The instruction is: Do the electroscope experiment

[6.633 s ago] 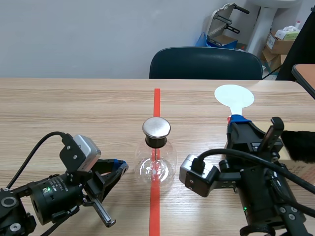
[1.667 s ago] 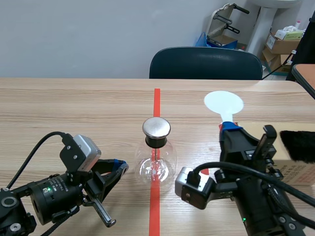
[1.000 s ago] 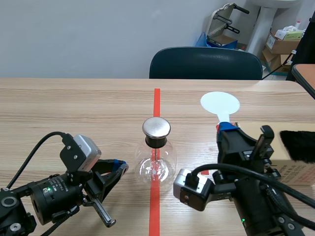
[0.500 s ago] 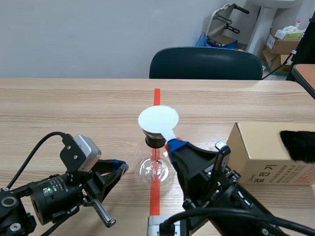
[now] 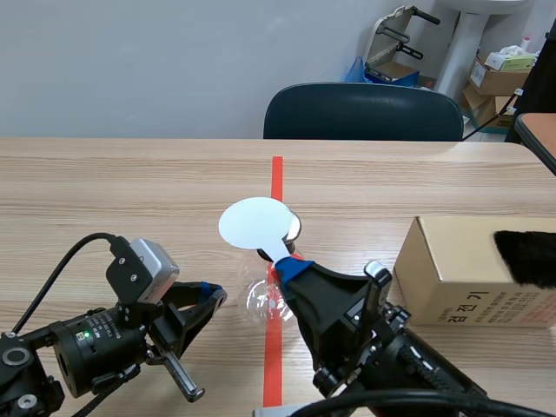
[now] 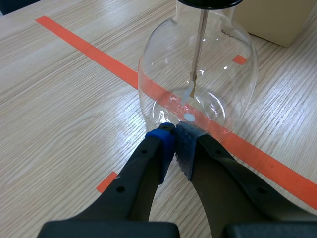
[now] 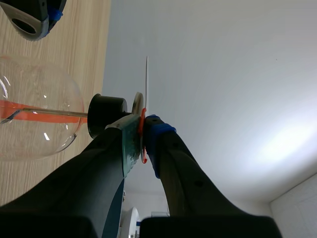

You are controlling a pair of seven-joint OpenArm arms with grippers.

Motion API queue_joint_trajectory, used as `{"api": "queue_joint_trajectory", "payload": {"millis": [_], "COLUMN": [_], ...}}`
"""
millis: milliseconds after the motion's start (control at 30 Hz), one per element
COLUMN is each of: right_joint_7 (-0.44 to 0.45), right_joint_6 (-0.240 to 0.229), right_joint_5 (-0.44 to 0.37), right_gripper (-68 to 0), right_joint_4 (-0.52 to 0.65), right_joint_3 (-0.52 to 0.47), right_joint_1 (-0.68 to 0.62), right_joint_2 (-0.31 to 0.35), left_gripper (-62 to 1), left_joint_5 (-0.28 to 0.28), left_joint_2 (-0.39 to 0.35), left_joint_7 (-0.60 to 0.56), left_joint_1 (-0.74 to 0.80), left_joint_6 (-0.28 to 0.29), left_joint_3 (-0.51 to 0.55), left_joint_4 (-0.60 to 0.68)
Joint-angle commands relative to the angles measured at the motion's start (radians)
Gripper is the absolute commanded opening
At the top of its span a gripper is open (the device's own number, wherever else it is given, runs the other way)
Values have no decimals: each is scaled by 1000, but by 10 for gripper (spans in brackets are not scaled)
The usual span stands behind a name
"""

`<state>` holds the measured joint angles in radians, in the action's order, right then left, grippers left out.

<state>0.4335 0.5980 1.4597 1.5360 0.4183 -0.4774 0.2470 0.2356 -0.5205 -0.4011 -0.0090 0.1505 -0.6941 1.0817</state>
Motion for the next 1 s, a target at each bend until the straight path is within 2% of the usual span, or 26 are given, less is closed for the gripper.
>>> {"api": "queue_joint_trajectory", "payload": {"millis": [0,167,333,467,833,967], "right_joint_7": [0,-6,-89,-204,-613,-701], "right_joint_6": [14,14,14,14,14,14], "right_joint_5": [1,1,1,1,1,1], "right_gripper": [-655,-655,-655,-655,-655,-655], "right_joint_4": [5,5,5,5,5,5], "right_joint_3": [-8,-8,-8,-8,-8,-8], "right_joint_1": [6,6,6,6,6,6], "right_joint_2": [11,11,11,11,11,11], "left_gripper": [-568,-568,-568,-568,-568,-568], "left_joint_5": [6,6,6,6,6,6], "left_joint_2": [5,5,5,5,5,5], "left_joint_7": [-17,-17,-17,-17,-17,-17], "left_joint_1": [-3,-3,-3,-3,-3,-3], "left_joint_6": [1,1,1,1,1,1], "left_joint_3": [3,3,3,3,3,3], "left_joint_4": [15,15,15,15,15,15]}}
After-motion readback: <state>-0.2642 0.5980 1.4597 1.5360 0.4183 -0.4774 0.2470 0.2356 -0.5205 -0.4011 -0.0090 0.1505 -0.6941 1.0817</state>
